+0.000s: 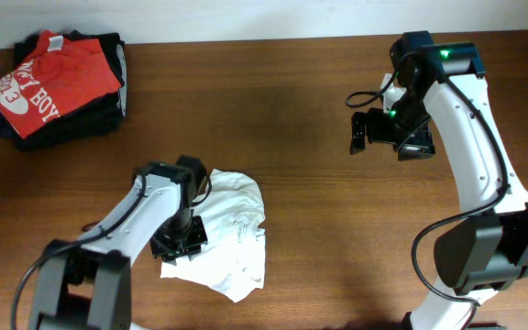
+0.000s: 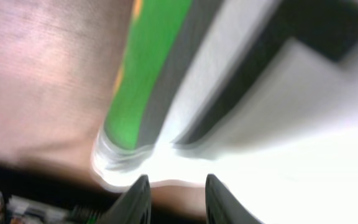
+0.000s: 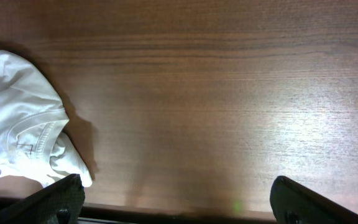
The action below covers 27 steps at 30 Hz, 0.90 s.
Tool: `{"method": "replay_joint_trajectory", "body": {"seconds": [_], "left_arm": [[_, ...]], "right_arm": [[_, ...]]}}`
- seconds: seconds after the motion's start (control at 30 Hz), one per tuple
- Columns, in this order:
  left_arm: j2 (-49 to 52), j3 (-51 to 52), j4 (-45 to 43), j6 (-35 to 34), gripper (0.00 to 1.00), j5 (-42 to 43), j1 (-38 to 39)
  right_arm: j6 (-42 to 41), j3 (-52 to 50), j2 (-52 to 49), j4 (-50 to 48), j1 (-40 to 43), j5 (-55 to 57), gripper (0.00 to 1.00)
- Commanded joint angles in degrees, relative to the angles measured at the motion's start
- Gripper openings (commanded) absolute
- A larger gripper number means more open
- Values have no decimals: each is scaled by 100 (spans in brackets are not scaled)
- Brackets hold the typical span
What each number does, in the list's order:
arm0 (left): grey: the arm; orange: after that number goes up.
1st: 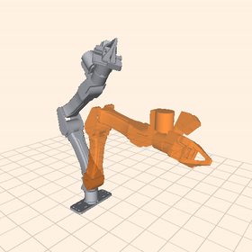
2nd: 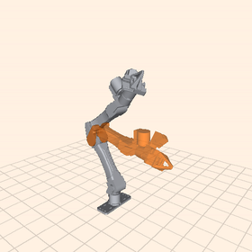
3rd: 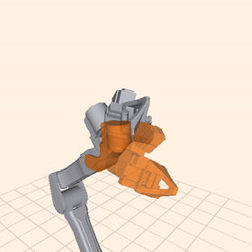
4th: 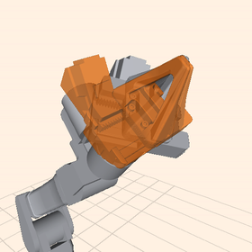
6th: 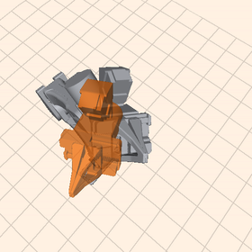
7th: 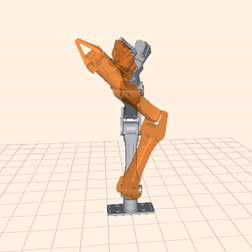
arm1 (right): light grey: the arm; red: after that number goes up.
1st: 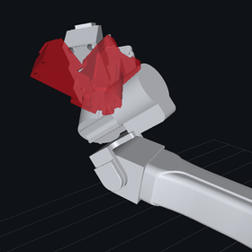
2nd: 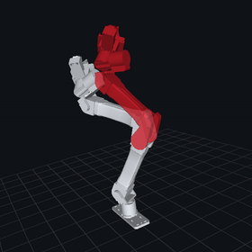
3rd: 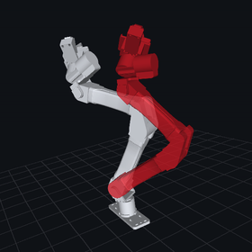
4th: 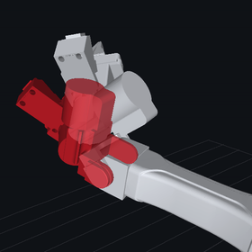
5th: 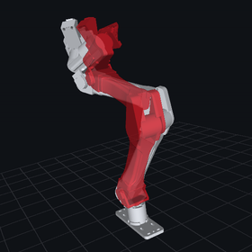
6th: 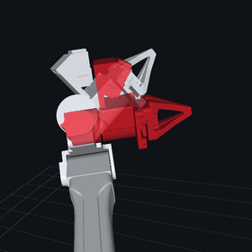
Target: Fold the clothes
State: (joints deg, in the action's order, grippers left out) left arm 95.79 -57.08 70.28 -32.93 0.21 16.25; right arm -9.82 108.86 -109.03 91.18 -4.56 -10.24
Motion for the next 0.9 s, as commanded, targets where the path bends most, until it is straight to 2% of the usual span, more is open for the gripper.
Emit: {"method": "replay_joint_trajectory", "body": {"seconds": [0.0, 0.07, 0.1, 0.13, 0.17, 0.2, 0.37, 0.43, 0.47, 0.57, 0.6, 0.67, 0.7, 0.73, 0.8, 0.87], "left_arm": [[-855, -1016, 592, -83, 39, -210, -11], [-1161, -1121, 214, 94, 74, -140, 9], [-1143, -1117, 164, 125, 74, -7, 9], [-1058, -1040, -122, 603, 74, 734, 57], [-925, -903, -407, 732, 73, 1176, 214], [-774, -789, -599, 730, 67, 1276, 404], [623, -551, -1683, 275, 63, 1419, 1777], [1139, -551, -1757, 166, 52, 1419, 2046], [1165, -564, -1749, 122, 53, 1419, 2087], [863, -1333, -809, 127, 52, 1180, 2087], [706, -1729, -413, 127, 53, 872, 2087], [409, -2522, 426, 127, 72, 291, 1987], [291, -2767, 765, 133, 96, 79, 1770], [203, -2826, 909, 243, 99, -66, 1460], [175, -2815, 955, 660, 99, -26, 560], [175, -2802, 907, 1355, 99, 461, -378]], "right_arm": [[59, 44, -7, -37, -37, -9, 99], [35, 44, -7, -129, -37, -11, 99], [35, 44, -7, -146, -37, -11, 99], [35, 44, -7, -164, -35, -11, 99], [35, 44, -7, -164, -37, -11, 99], [35, 44, -7, -164, -37, -13, 99], [37, 44, -7, -157, -37, -11, 99], [35, 44, -7, -157, -37, -11, 99], [37, 44, -7, -162, -37, -11, 99], [37, 44, -7, -240, -35, -9, 99], [39, 44, -7, -251, -35, -7, 99], [39, 44, -7, -251, -35, -7, 99], [39, 44, -7, -249, -35, -4, 99], [39, 44, -7, -249, -31, -4, 99], [39, 44, -7, -249, -31, -4, 99], [39, 44, -7, -249, -31, -7, 99]]}}
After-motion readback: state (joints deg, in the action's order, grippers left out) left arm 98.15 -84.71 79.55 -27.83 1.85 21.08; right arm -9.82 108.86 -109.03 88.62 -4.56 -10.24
